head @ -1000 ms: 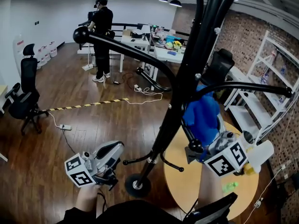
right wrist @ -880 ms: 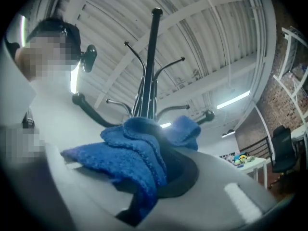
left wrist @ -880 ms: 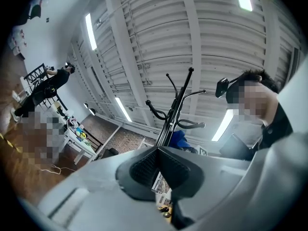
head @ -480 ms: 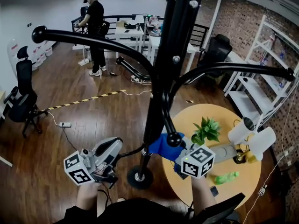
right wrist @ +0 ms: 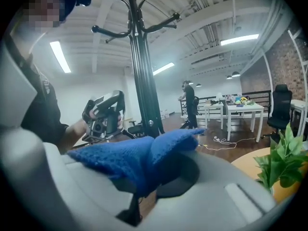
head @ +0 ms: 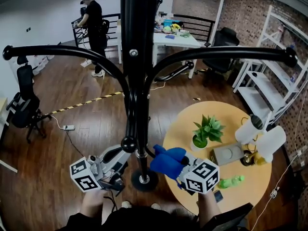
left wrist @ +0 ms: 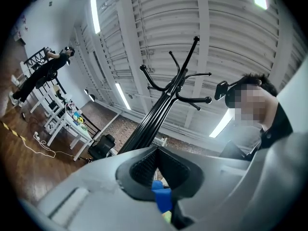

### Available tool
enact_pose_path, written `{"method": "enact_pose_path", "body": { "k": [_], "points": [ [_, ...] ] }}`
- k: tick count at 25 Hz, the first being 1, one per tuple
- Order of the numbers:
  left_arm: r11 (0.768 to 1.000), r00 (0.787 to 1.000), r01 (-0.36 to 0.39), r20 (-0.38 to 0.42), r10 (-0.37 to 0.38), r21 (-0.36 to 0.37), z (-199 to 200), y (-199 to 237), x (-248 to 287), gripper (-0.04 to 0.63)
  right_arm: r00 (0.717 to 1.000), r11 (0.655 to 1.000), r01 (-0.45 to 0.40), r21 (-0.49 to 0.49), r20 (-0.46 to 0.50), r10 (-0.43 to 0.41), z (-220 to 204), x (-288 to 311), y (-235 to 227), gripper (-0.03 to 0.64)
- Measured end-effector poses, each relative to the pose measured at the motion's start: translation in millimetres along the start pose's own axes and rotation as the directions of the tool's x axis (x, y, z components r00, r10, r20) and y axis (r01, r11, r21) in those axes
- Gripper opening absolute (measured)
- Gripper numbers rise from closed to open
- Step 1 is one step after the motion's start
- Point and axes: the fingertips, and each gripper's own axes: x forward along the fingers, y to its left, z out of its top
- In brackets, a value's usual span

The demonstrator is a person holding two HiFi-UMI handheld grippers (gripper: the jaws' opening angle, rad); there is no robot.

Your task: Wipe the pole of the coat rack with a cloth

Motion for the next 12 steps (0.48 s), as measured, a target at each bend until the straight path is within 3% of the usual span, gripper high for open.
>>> {"method": "enact_pose_path", "body": {
  "k": [7,12],
  "points": [
    [0.999,0.998,-0.052,-0.02,0.053,0.014,-13,-6,0,0.002,0.997,0.998,-0.051,-0.03,0.055,0.052,12,-4,14,0.031],
    [0.999,0.999,-0.03,-0.026,0.03,0.029,-2,-9,-9,0.002,0.988,0.998,-0.019,-0.063,0.15,0.028,43,-15,32,0.032]
  ]
}}
